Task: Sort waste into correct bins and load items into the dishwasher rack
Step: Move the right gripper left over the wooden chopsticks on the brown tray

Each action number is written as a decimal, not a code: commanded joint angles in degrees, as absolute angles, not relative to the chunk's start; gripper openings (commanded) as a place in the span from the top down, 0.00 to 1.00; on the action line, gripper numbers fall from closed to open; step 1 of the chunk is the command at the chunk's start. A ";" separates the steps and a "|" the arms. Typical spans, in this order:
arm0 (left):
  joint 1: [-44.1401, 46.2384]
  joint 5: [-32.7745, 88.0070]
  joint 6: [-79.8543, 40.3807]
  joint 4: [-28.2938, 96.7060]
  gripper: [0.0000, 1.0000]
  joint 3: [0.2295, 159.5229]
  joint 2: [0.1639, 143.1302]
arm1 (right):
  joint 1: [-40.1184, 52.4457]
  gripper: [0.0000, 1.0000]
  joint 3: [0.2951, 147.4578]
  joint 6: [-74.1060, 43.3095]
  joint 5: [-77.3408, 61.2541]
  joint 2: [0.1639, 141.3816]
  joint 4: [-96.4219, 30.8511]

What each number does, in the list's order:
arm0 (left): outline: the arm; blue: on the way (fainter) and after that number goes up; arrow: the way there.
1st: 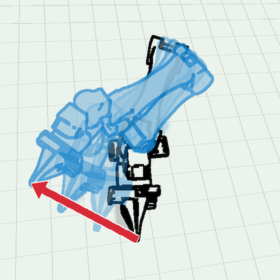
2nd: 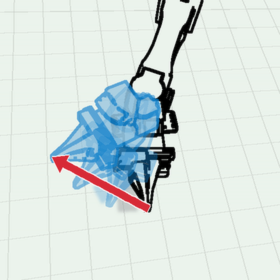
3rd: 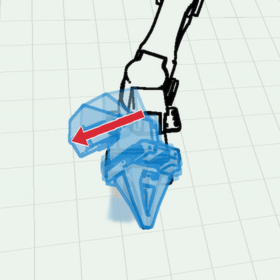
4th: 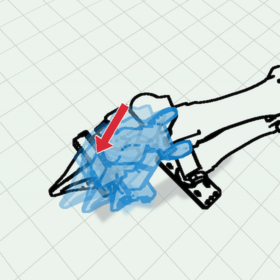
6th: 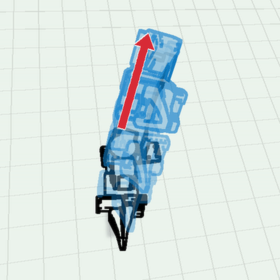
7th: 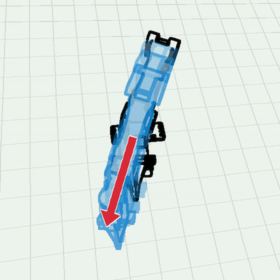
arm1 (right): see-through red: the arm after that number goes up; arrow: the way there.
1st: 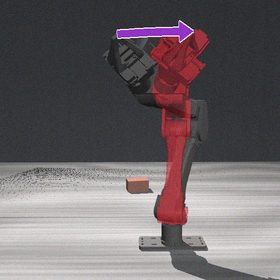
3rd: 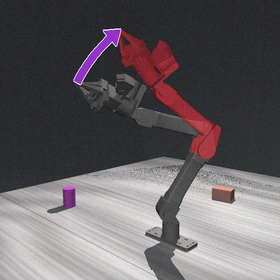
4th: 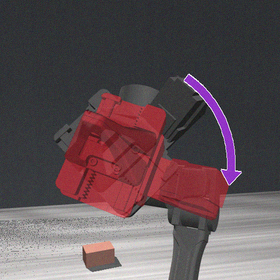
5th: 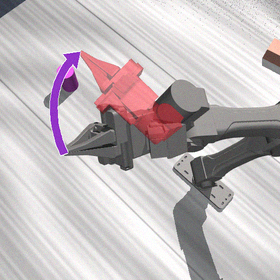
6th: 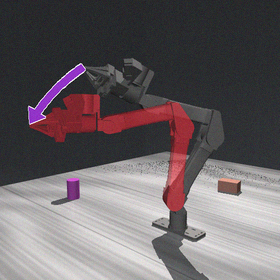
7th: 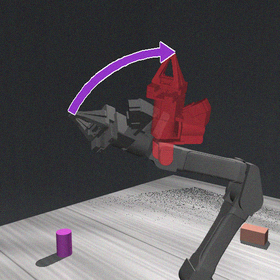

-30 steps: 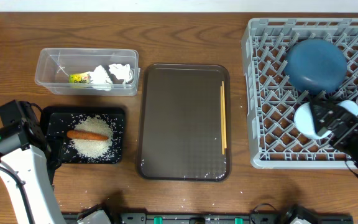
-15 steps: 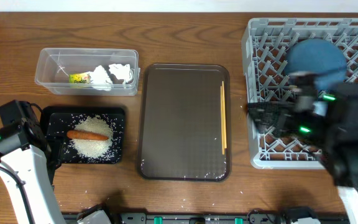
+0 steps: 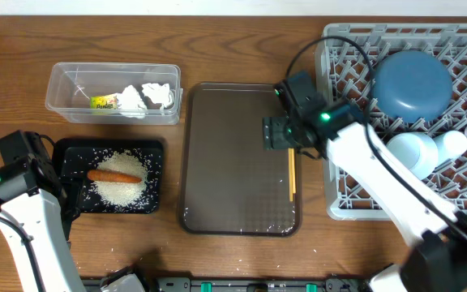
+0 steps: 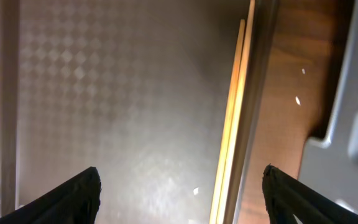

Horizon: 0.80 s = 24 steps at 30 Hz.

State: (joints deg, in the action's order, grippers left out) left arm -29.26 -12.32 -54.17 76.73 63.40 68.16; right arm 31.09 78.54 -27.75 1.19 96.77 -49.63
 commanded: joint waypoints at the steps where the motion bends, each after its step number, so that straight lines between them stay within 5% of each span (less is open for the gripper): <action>1: -29.61 -12.64 -54.11 77.08 0.02 63.44 68.47 | 31.38 0.12 82.94 -28.69 3.42 102.06 -49.76; 4: -29.61 -12.64 -54.11 77.08 0.02 63.44 68.47 | 31.38 0.12 84.23 -30.04 3.42 106.34 -49.89; 12: -29.61 -12.67 -54.11 77.06 0.02 63.44 68.47 | 31.29 0.35 84.23 -31.22 2.52 114.91 -49.91; 24: -29.61 -12.64 -54.11 77.06 0.02 63.44 68.47 | 31.35 0.34 84.18 -34.22 3.22 118.06 -51.00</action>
